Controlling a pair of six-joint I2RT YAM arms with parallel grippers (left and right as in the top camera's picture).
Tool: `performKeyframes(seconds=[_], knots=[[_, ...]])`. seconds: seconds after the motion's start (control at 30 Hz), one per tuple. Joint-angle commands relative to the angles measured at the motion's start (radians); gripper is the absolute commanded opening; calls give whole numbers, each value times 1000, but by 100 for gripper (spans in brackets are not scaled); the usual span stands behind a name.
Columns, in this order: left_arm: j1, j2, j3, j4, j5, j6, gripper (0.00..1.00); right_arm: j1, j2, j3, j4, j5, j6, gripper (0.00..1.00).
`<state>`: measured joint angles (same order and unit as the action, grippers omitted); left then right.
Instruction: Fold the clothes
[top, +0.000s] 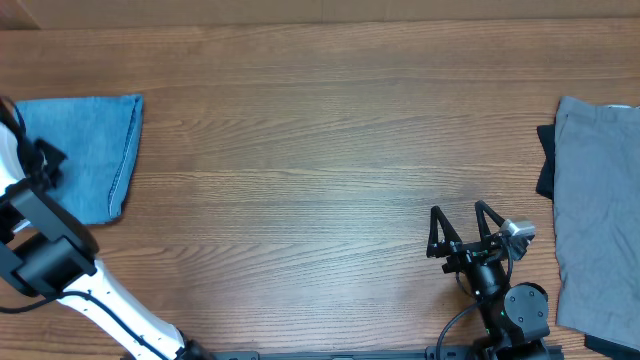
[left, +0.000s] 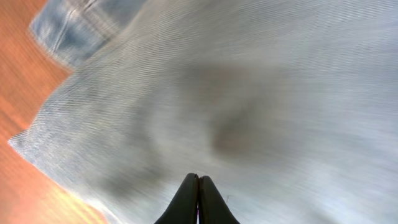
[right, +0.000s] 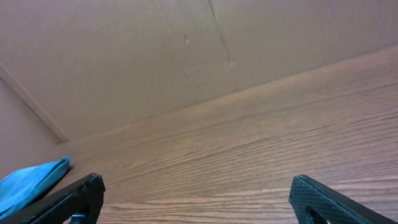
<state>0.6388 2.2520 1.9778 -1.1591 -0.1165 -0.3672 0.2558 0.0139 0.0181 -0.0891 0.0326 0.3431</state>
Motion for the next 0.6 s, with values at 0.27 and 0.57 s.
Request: performKeyframes(seconds=[0.27, 0.57], knots=[[-381, -284, 82, 11, 228, -23, 100, -5, -11, -10, 6, 0, -3, 100], [-562, -277, 77, 11, 240, -23, 100, -5, -11, -10, 6, 0, -3, 100]])
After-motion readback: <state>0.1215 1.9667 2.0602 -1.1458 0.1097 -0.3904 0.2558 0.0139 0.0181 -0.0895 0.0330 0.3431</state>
